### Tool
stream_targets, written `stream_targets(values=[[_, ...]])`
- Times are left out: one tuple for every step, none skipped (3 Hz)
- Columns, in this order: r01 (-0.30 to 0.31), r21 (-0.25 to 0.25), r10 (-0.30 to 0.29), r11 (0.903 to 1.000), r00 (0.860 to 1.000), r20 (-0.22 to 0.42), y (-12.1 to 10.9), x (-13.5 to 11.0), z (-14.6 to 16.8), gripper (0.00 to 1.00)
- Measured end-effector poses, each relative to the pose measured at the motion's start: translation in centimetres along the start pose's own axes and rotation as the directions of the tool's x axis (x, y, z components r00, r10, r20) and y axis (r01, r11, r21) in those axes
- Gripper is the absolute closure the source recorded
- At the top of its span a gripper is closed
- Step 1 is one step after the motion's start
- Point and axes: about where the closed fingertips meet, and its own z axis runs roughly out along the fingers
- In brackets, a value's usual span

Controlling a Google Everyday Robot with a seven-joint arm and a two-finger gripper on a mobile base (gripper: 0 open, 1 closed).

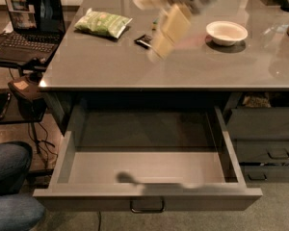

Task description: Place rxbar chocolate into top drawer

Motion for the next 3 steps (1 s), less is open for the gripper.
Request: stream_targets(values=[[0.081,0.043,-0.087,0.9958,0.984,0.153,-1.3,-6.4,-2.3,0.00],[0.004,0.167,-0.024,0.9860,0.993,0.117,-2.3,-4.1,-4.6,0.00],[-0.186,0.307,0.182,0.9336,0.982,0.039,-6.0,3.6,-3.3,0.00]])
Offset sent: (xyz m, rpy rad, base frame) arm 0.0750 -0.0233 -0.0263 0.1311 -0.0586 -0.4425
